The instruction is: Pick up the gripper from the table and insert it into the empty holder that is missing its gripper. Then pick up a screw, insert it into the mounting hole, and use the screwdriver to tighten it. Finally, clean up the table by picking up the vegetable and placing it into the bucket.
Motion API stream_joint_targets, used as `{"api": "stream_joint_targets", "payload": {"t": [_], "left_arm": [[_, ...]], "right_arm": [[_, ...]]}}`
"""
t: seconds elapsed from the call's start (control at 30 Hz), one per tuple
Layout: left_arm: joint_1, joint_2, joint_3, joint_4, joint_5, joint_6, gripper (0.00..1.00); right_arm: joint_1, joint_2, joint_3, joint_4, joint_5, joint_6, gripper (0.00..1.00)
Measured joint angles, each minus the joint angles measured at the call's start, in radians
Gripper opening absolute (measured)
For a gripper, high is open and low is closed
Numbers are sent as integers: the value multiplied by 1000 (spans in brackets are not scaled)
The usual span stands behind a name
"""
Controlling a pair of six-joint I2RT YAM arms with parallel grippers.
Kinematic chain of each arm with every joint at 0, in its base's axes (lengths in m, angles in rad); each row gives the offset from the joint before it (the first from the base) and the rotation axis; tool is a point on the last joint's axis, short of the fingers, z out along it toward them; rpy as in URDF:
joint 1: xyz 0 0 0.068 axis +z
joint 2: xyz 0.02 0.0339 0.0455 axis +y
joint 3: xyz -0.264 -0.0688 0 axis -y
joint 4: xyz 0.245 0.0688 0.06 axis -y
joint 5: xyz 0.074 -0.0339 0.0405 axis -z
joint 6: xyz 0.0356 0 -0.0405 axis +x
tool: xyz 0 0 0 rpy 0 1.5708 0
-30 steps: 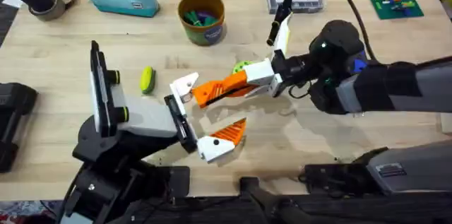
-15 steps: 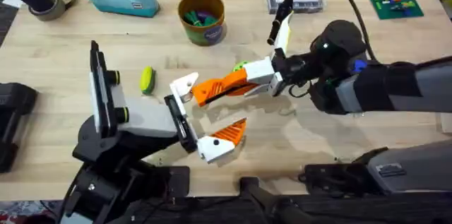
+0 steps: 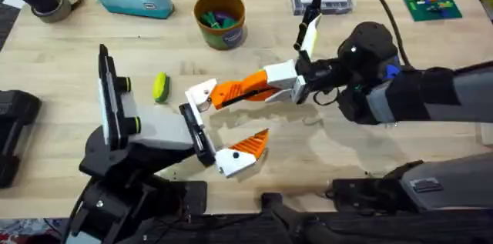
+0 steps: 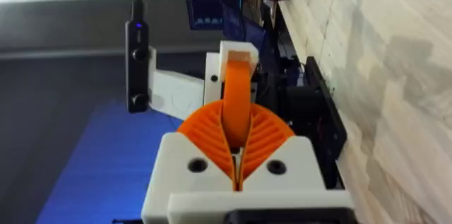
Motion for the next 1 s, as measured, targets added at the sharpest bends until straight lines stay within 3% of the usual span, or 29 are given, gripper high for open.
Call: {"api": "stream_joint_targets", "payload": {"t": [0.57,1.0], "left_arm": [[0,0,0,-1,3,-8,989],[0,0,0,-1,-2,-7,989]], "right_arm": [[83,0,0,-31,95,-63,23],[90,12,46,-89,108,-69,23]]}}
